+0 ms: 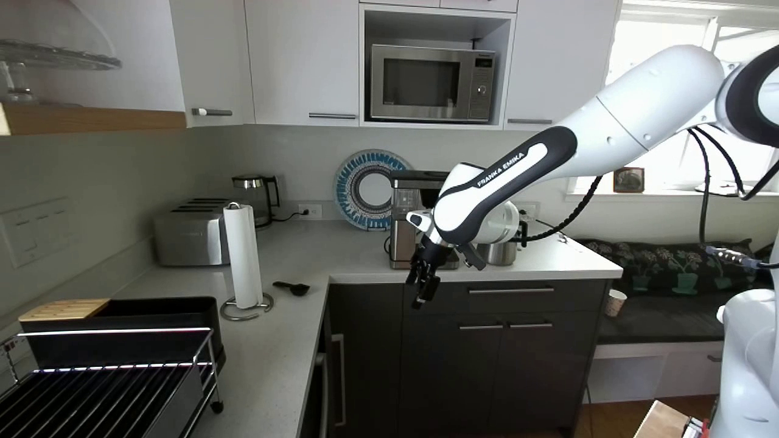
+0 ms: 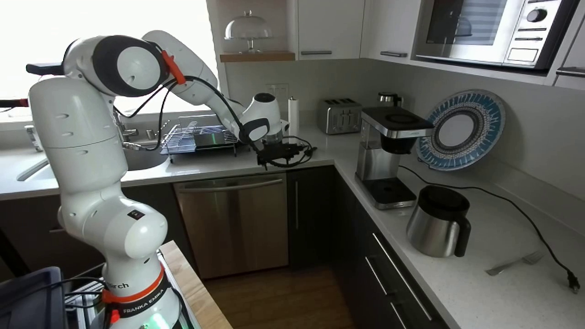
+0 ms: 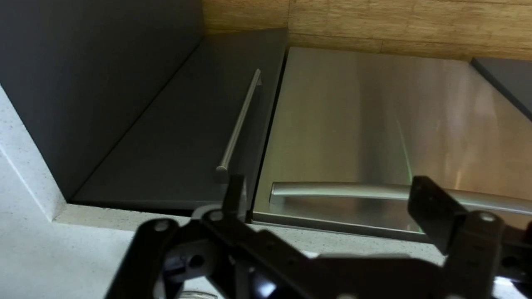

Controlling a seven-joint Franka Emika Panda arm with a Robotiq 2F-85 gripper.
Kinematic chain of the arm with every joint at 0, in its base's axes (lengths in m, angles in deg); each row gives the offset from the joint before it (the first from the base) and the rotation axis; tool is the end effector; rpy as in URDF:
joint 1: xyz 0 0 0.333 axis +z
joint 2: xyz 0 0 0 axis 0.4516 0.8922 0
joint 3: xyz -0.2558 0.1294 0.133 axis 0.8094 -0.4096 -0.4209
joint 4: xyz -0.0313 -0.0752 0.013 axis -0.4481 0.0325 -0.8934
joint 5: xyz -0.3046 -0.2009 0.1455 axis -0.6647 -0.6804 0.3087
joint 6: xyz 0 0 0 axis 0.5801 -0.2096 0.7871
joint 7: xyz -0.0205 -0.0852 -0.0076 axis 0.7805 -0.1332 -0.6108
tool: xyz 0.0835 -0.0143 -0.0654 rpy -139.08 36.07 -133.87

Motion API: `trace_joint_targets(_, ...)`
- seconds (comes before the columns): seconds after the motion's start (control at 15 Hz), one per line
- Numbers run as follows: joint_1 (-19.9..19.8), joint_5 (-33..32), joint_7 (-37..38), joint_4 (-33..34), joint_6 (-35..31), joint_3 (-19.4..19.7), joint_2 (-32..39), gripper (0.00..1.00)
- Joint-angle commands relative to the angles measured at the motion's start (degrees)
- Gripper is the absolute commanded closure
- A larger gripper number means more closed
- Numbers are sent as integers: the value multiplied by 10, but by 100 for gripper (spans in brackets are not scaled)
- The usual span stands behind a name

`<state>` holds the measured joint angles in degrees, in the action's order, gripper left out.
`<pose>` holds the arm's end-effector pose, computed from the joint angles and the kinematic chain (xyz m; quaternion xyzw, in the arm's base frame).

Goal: Open the corner cabinet door

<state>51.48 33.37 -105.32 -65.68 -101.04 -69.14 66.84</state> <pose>0.5267 0.1191 0.3615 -0.8442 -0.5028 -0.1846 0.0206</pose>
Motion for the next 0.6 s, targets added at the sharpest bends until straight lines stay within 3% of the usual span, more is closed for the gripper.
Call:
trace_joint_targets(0.0, -70, -7, 6, 1, 1, -70, -1, 0)
trace_joint_targets(0.13, -70, -7, 6, 1, 1, -69, -1, 0)
trace_joint_targets(0.2, -70, 34, -45, 28, 11, -74, 28, 0)
trace_joint_targets(0.47, -127, 120, -164, 96, 20, -157, 108, 0)
trace_joint_targets(0.53, -142, 108, -169, 111, 15, -172, 131, 0)
